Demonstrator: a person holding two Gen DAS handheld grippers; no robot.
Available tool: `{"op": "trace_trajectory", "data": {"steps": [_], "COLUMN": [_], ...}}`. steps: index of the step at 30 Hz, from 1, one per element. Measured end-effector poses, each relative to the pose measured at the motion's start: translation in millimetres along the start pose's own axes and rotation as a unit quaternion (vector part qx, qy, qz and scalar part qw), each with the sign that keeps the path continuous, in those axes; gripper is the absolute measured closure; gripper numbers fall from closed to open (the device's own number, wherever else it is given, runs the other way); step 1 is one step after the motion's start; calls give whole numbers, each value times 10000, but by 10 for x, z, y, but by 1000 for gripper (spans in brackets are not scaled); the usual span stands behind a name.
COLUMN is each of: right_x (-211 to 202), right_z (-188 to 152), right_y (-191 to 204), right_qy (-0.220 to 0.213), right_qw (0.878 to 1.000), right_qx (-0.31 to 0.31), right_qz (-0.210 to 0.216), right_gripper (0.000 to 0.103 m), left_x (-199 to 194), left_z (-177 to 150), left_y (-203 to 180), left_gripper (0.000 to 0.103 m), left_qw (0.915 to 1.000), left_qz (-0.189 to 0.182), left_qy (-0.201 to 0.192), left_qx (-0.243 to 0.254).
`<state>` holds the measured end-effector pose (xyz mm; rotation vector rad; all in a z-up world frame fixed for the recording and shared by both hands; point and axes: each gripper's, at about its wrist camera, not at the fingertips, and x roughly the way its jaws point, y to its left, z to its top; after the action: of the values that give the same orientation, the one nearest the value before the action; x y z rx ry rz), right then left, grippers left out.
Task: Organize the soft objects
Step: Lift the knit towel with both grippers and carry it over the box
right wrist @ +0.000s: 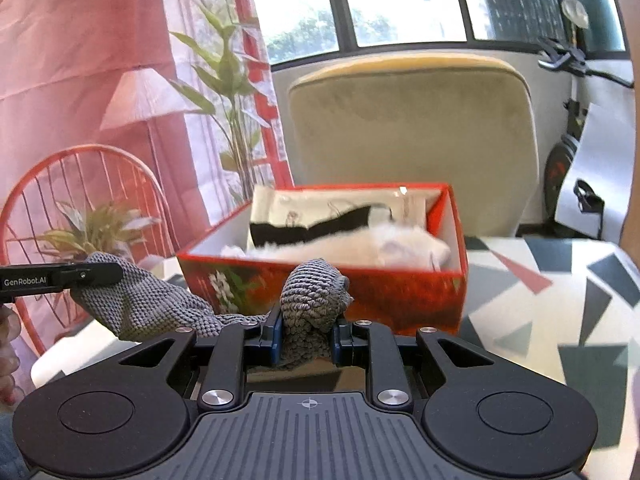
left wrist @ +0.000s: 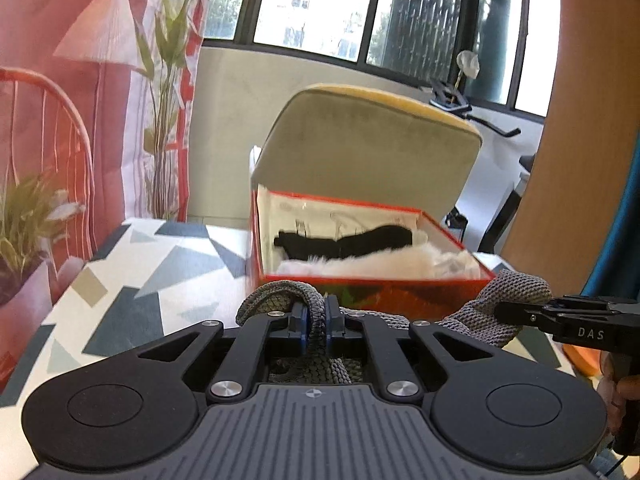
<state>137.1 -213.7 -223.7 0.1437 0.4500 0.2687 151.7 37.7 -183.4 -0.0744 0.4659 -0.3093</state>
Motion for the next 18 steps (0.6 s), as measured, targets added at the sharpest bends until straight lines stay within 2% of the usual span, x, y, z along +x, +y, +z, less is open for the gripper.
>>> {"op": "trace_trajectory", "data": {"steps": [11, 18], "right_x": [76, 221], "right_z": [420, 770], "right_y": [4, -49], "right_qy": [-183, -404], "right_qw": [9995, 9984], "right_qx": [-240, -352], "right_qz": [43, -154], "right_gripper": [83, 83], "left_x": [24, 242], "left_z": [215, 595], "left_y": [56, 28], "left_gripper": [95, 95], "left_qw": [9998, 9985], "left_qz": [5, 29], "left_qy": [-204, -538], "left_qx": [-14, 99]}}
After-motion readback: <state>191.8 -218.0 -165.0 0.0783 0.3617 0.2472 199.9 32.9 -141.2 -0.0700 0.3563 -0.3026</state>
